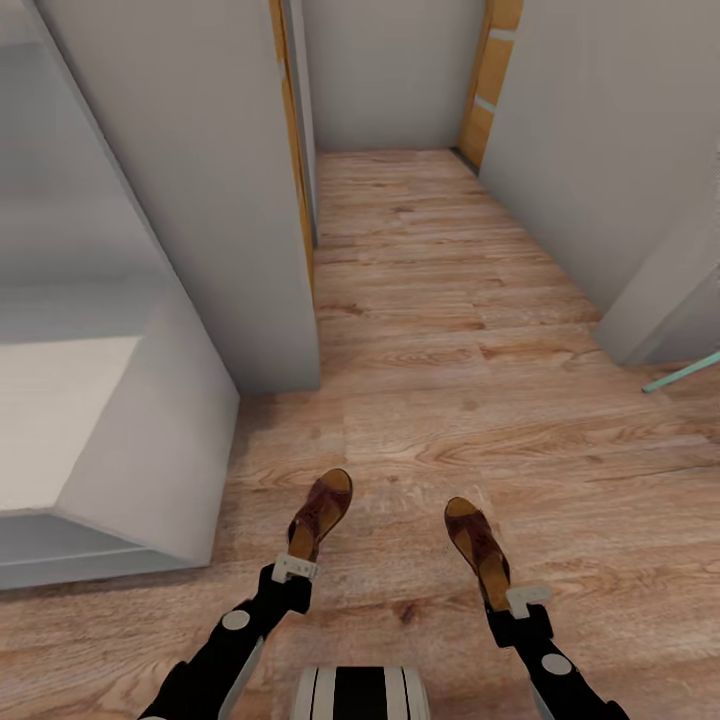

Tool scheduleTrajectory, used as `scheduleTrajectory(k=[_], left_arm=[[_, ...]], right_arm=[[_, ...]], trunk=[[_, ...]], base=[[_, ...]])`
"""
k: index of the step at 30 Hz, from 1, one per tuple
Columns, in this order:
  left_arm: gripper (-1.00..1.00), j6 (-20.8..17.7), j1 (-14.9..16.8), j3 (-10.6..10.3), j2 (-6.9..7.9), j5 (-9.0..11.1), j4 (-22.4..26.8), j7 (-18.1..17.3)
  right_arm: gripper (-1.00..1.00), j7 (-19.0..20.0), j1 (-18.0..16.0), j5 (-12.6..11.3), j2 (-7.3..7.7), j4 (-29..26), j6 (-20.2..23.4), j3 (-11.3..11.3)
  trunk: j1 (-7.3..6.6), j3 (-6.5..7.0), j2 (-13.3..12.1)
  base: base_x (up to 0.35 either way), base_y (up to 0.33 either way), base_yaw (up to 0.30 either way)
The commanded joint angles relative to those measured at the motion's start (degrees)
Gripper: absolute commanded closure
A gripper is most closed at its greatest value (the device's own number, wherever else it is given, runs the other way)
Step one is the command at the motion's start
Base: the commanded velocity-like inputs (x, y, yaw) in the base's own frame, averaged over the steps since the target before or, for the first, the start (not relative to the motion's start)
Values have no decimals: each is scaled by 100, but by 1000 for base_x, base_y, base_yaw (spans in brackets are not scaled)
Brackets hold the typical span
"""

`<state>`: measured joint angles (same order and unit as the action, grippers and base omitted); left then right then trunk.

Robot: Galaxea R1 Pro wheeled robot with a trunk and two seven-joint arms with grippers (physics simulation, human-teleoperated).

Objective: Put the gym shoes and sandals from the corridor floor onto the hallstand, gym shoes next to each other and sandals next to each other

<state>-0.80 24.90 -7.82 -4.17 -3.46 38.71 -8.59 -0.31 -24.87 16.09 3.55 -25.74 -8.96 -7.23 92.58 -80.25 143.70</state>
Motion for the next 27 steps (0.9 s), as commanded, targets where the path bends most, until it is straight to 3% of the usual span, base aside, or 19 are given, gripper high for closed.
scheduleTrajectory(k=[1,7,13,19,21,27], left_arm=[[100,31,-63,9,1,-47,2,10],[100,261,-287,9,4,-49,-4,139],[100,771,-497,9,-2,-32,-133,501],[100,1289,-564,25,-4,-16,-617,836],[100,1576,-575,163,-4,-15,-879,932],[100,1722,-723,438,-5,-23,-1025,965]], right_arm=[[100,-4,2,40,0,7,-54,-32],[100,-4,48,-64,1,28,-433,-169],[100,3,270,-116,1,42,-978,-432],[100,9,590,-131,5,49,-1302,-502],[100,17,801,-212,17,45,-1485,-523],[100,36,929,-614,42,78,-1616,-657]], trunk=[[-3,29,-1],[-19,215,-9],[-34,401,-17],[-50,588,-25],[-55,650,-27],[-70,836,-35]], base=[[0,0,0],[0,0,0],[0,0,0],[0,0,0],[0,0,0],[0,0,0]])
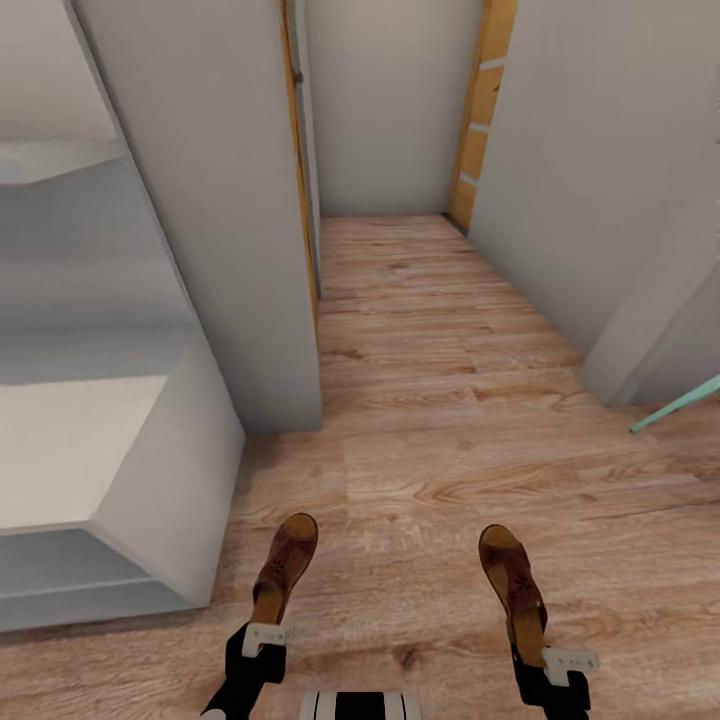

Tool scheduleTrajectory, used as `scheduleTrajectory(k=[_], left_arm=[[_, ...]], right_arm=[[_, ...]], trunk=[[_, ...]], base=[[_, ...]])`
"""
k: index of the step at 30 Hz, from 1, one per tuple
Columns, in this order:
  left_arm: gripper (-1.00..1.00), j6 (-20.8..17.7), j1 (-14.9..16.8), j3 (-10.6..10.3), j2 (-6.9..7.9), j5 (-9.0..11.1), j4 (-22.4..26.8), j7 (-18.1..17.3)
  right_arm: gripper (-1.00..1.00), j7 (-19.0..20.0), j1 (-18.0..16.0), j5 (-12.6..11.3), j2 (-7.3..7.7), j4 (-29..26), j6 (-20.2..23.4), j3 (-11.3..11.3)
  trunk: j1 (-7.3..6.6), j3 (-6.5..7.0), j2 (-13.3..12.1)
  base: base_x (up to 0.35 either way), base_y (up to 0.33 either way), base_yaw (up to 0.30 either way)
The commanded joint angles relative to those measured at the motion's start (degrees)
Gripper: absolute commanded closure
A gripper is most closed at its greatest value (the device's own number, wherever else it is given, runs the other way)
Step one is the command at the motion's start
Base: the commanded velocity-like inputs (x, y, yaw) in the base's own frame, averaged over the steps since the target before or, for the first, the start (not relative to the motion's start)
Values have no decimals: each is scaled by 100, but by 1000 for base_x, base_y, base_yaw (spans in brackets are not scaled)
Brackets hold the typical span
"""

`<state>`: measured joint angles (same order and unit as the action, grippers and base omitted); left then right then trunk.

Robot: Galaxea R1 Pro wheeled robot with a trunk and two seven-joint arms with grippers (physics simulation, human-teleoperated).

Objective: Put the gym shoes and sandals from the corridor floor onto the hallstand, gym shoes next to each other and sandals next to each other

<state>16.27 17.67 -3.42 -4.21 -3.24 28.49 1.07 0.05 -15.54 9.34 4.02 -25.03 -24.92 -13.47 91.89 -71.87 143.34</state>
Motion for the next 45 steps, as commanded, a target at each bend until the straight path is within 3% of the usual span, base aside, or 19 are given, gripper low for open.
scheduleTrajectory(k=[1,8,25,39,45], left_arm=[[100,22,-20,42,0,-45,2,-1],[100,29,-59,167,0,-45,-5,-1],[100,32,-62,175,-1,-42,-51,-1],[100,40,-62,167,-6,-45,-55,-10],[100,273,-62,169,-7,-47,-66,-10]], right_arm=[[100,1,1,33,-5,40,-24,-43],[100,4,7,-14,-14,196,-30,-58],[100,4,8,-18,-42,264,-30,-59],[100,-22,8,-12,-61,333,-30,-52],[100,-23,8,-11,-67,338,-30,-51]], trunk=[[-3,28,0],[-21,246,-10],[-395,681,-692],[-395,685,-692],[-395,685,-692]], base=[[0,0,0],[0,0,0],[0,0,0],[-29,-20,0],[-239,-153,0]])
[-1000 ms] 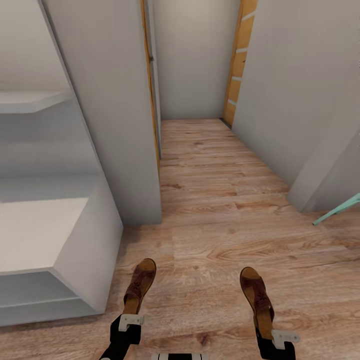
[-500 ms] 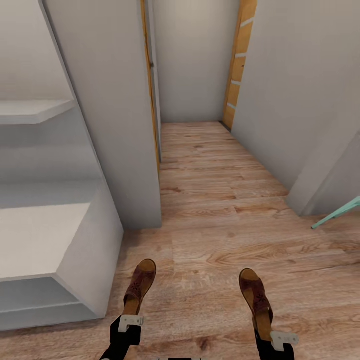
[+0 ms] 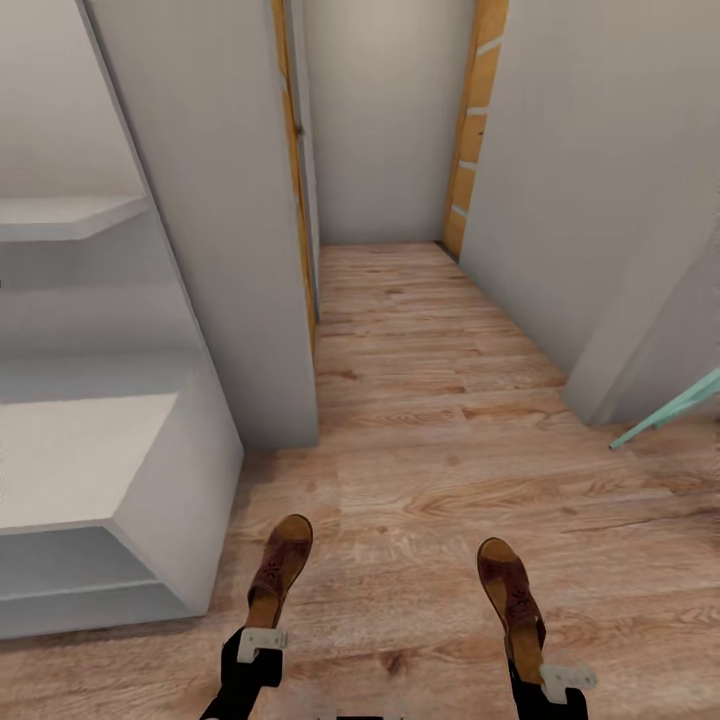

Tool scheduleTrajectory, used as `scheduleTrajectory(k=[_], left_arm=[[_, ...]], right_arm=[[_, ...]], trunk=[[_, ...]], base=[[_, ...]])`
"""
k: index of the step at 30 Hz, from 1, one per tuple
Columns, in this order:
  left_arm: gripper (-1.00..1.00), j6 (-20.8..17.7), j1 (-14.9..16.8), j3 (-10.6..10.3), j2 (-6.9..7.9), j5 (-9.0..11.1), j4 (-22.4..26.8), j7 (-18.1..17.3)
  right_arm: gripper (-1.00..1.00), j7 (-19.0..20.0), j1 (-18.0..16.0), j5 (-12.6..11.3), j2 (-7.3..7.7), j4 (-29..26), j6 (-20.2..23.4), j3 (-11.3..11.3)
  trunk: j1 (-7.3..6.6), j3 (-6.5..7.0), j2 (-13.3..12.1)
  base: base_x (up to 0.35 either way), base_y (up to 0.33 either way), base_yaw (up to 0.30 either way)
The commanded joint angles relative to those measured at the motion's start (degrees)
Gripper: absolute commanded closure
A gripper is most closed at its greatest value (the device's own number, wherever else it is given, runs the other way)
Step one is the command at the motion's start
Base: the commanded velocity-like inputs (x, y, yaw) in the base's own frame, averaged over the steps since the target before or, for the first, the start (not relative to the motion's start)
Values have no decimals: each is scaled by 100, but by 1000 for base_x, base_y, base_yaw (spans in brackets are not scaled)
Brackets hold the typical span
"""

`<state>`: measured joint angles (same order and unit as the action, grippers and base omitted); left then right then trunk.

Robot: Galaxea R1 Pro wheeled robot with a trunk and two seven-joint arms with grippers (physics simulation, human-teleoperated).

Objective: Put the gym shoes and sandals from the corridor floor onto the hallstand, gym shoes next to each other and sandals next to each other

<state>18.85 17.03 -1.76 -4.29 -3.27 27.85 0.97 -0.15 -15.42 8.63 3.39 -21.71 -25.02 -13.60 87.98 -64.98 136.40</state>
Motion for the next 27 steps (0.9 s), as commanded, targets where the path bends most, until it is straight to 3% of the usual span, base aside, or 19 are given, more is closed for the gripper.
scheduleTrajectory(k=[1,12,27], left_arm=[[100,40,2,4,2,-43,-4,-1],[100,84,-36,8,0,-33,-8,0],[100,101,-42,9,5,-33,-8,0]], right_arm=[[100,-3,-4,60,-4,4,-20,-37],[100,-12,-4,60,-5,0,-26,-37],[100,-12,-4,60,-5,0,-29,-37]], trunk=[[-4,-4,2],[-4,-4,2],[-4,-4,2]], base=[[-277,-140,0],[-329,-23,24],[-338,0,260]])
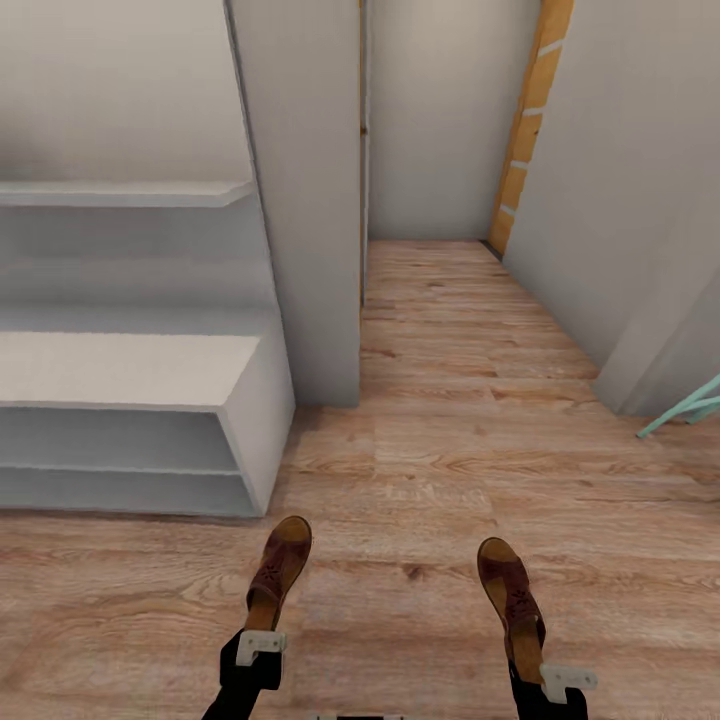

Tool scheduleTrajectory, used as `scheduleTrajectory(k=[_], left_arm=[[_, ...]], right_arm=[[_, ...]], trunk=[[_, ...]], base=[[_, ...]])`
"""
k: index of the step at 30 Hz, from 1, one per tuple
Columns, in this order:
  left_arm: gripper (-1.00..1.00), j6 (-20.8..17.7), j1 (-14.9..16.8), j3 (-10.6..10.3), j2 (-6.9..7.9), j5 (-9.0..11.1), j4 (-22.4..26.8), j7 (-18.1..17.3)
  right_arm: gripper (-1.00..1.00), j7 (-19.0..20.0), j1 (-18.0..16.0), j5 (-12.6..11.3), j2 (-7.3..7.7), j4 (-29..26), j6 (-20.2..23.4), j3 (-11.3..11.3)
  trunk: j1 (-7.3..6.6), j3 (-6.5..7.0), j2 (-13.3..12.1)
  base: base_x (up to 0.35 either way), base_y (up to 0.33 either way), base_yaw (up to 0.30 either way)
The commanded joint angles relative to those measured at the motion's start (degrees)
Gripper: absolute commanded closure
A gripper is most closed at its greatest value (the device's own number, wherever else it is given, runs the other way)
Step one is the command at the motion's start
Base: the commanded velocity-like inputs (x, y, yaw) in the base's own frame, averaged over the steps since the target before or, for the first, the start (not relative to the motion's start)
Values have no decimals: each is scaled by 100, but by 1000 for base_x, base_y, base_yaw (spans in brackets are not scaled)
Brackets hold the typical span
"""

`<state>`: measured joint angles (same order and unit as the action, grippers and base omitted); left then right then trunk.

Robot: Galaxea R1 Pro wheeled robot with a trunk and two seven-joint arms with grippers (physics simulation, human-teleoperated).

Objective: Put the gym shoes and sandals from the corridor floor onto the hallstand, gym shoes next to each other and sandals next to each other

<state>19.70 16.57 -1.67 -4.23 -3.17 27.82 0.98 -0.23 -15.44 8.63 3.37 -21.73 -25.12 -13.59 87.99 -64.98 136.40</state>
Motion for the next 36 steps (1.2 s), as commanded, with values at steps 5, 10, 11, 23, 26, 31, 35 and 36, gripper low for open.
scheduleTrajectory(k=[5,10,11,23,26,31,35,36], left_arm=[[100,16,4,0,1,-43,-4,-1],[100,11,4,43,9,-55,-4,5],[100,10,4,64,12,-56,-4,5],[100,23,-209,855,512,-59,11,-1],[100,24,-268,905,550,-60,6,-1],[100,25,-305,913,555,-67,-1,-1],[100,28,-311,906,546,-72,-8,-6],[100,104,-312,900,540,-64,-20,-9]], right_arm=[[100,-4,-3,60,-3,2,-20,-39],[100,-4,-3,60,-3,2,-20,-39],[100,-4,-3,60,-3,2,-20,-39],[100,-4,-3,60,-3,2,-20,-42],[100,-4,-3,60,-2,2,-20,-41],[100,-4,-3,60,0,2,-20,-40],[100,-4,-3,60,1,2,-20,-39],[100,-4,-3,60,-2,2,-20,-39]], trunk=[[-5,-4,2],[-5,-4,2],[-5,-4,2],[-5,-4,2],[-5,-4,2],[-5,-4,2],[-5,-4,2],[-5,-4,2]], base=[[-336,0,276],[-129,0,277],[-35,0,277],[-6,0,277],[0,0,276],[-4,4,271],[-124,113,259],[-227,207,238]])
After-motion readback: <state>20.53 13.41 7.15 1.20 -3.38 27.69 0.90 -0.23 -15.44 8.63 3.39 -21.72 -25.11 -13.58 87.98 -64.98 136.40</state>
